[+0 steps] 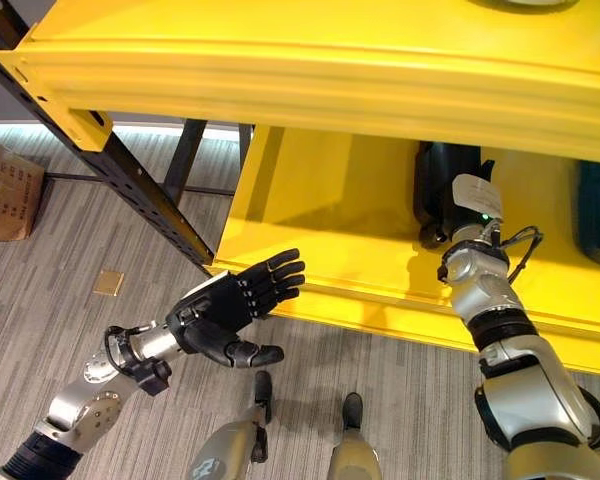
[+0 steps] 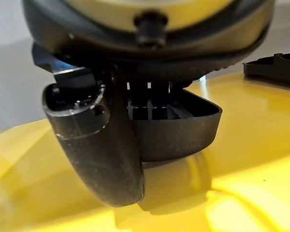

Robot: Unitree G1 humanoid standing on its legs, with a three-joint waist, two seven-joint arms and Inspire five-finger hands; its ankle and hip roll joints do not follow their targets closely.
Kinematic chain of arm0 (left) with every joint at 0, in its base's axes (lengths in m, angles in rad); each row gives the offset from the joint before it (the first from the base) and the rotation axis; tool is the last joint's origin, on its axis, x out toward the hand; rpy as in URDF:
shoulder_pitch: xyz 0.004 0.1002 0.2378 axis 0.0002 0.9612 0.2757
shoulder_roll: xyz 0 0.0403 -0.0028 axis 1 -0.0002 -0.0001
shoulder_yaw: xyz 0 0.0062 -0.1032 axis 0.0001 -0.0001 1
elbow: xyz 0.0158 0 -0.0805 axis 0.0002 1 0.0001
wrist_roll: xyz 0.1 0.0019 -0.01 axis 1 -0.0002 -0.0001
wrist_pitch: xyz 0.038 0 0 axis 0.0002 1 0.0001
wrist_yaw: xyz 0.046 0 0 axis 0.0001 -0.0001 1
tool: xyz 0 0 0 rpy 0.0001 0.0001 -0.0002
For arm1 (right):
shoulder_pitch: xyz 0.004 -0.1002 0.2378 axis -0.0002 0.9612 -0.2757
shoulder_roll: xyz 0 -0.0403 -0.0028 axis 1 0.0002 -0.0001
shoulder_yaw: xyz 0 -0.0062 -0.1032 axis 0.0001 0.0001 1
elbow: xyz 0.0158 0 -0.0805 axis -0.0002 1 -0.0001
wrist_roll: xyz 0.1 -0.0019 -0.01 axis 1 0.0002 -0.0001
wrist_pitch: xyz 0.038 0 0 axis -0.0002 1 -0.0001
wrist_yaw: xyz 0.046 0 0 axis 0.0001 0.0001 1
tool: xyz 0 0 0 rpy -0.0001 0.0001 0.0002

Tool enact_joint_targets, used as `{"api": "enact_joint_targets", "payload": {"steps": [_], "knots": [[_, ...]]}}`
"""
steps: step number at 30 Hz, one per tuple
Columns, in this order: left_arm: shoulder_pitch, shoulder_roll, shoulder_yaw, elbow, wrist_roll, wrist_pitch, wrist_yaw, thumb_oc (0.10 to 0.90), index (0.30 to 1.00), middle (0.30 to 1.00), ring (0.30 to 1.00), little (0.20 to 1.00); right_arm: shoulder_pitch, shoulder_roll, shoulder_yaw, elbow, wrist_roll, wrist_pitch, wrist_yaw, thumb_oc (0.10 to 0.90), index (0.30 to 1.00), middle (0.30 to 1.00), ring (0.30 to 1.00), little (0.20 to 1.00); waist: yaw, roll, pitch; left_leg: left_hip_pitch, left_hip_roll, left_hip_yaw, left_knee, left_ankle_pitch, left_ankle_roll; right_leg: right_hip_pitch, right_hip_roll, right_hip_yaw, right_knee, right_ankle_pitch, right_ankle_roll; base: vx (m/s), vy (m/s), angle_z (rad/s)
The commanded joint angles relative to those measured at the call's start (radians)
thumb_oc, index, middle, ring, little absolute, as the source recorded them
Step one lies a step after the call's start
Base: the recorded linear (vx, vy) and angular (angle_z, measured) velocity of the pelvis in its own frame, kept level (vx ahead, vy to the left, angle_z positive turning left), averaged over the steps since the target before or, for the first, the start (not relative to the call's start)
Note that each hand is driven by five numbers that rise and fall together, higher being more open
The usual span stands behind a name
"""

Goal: Move parts from the plastic box to the shelf.

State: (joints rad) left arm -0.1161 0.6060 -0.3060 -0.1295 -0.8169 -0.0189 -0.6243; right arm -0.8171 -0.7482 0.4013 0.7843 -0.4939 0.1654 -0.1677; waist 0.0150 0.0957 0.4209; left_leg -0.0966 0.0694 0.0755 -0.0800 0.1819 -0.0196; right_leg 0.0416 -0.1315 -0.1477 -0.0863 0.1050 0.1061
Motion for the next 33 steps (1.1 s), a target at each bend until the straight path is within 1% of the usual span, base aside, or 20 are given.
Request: {"api": "enact_joint_targets", "payload": {"steps": [1, 3, 5, 10, 14, 15, 19, 24, 30, 33], "knots": [[-0.018, -0.036, 0.033, -0.110, -0.022, -0.066, -0.055, 0.900, 1.000, 1.000, 1.000, 1.000, 0.008, -0.015, 0.077, 0.001, -0.058, 0.020, 0.032, 0.900, 1.000, 1.000, 1.000, 1.000, 0.032, -0.035, -0.066, 0.083, 0.016, 0.042, -0.007, -0.158, -0.025, -0.059, 0.014, -0.004, 0.060, -0.083, -0.018, 0.00, 0.000, 0.00], [-0.013, -0.034, 0.037, -0.112, -0.017, -0.067, -0.052, 0.900, 1.000, 1.000, 1.000, 1.000, 0.023, -0.012, 0.073, -0.010, -0.036, 0.036, 0.033, 0.900, 1.000, 1.000, 1.000, 1.000, 0.029, -0.037, -0.068, 0.087, 0.017, 0.043, -0.007, -0.158, -0.025, -0.055, 0.015, -0.003, 0.059, -0.082, -0.018, 0.00, 0.000, 0.00], [-0.013, -0.035, 0.037, -0.109, -0.019, -0.065, -0.054, 0.900, 1.000, 1.000, 1.000, 1.000, 0.030, -0.008, 0.068, -0.015, -0.048, 0.041, 0.031, 0.900, 1.000, 1.000, 1.000, 1.000, 0.028, -0.039, -0.071, 0.090, 0.018, 0.045, -0.007, -0.159, -0.025, -0.051, 0.015, -0.002, 0.056, -0.081, -0.018, 0.00, 0.000, 0.00], [-0.008, -0.041, 0.037, -0.109, -0.017, -0.053, -0.064, 0.900, 1.000, 1.000, 1.000, 1.000, 0.041, -0.014, 0.064, -0.032, -0.113, 0.031, 0.040, 0.900, 1.000, 1.000, 1.000, 1.000, 0.023, -0.040, -0.079, 0.097, 0.021, 0.047, -0.007, -0.161, -0.026, -0.043, 0.018, 0.001, 0.051, -0.080, -0.018, 0.00, 0.000, 0.00], [0.002, -0.040, 0.035, -0.108, -0.015, -0.044, -0.071, 0.900, 1.000, 1.000, 1.000, 1.000, 0.054, -0.022, 0.066, -0.058, -0.128, 0.021, 0.020, 0.900, 1.000, 1.000, 1.000, 1.000, 0.018, -0.041, -0.085, 0.098, 0.021, 0.051, -0.007, -0.162, -0.026, -0.042, 0.020, 0.004, 0.049, -0.079, -0.017, 0.00, 0.000, 0.00], [0.008, -0.041, 0.033, -0.103, -0.018, -0.043, -0.078, 0.900, 1.000, 1.000, 1.000, 1.000, 0.064, -0.027, 0.062, -0.093, -0.159, 0.019, 0.025, 0.900, 1.000, 1.000, 1.000, 1.000, 0.013, -0.042, -0.088, 0.100, 0.023, 0.055, -0.007, -0.162, -0.027, -0.041, 0.020, 0.008, 0.048, -0.079, -0.016, 0.00, 0.000, 0.00], [0.017, -0.039, 0.035, -0.102, -0.011, -0.051, -0.082, 0.900, 1.000, 1.000, 1.000, 1.000, 0.079, -0.036, 0.058, -0.132, -0.168, 0.025, 0.033, 0.900, 1.000, 1.000, 1.000, 1.000, 0.006, -0.042, -0.090, 0.102, 0.023, 0.056, -0.007, -0.163, -0.027, -0.042, 0.021, 0.015, 0.046, -0.076, -0.015, 0.00, 0.000, 0.00], [0.024, -0.035, 0.037, -0.103, -0.013, -0.054, -0.083, 0.900, 1.000, 1.000, 1.000, 1.000, 0.110, -0.043, 0.050, -0.197, -0.204, 0.024, 0.078, 0.900, 1.000, 1.000, 1.000, 1.000, -0.005, -0.045, -0.096, 0.104, 0.024, 0.062, -0.007, -0.165, -0.027, -0.041, 0.021, 0.022, 0.042, -0.075, -0.014, 0.00, 0.002, -0.01], [0.028, -0.037, 0.038, -0.104, -0.011, -0.043, -0.090, 0.900, 1.000, 1.000, 1.000, 1.000, 0.123, -0.058, 0.040, -0.240, -0.174, 0.027, 0.136, 0.900, 1.000, 1.000, 1.000, 1.000, -0.011, -0.053, -0.102, 0.110, 0.027, 0.063, -0.007, -0.166, -0.028, -0.036, 0.022, 0.028, 0.040, -0.075, -0.013, 0.01, 0.001, -0.03], [0.031, -0.039, 0.038, -0.107, 0.008, -0.037, -0.091, 0.900, 1.000, 1.000, 1.000, 1.000, 0.136, -0.066, 0.033, -0.245, -0.164, 0.026, 0.138, 0.900, 1.000, 1.000, 1.000, 1.000, -0.015, -0.055, -0.105, 0.114, 0.028, 0.064, -0.007, -0.167, -0.028, -0.033, 0.024, 0.032, 0.039, -0.075, -0.014, 0.01, -0.001, -0.01]]}}
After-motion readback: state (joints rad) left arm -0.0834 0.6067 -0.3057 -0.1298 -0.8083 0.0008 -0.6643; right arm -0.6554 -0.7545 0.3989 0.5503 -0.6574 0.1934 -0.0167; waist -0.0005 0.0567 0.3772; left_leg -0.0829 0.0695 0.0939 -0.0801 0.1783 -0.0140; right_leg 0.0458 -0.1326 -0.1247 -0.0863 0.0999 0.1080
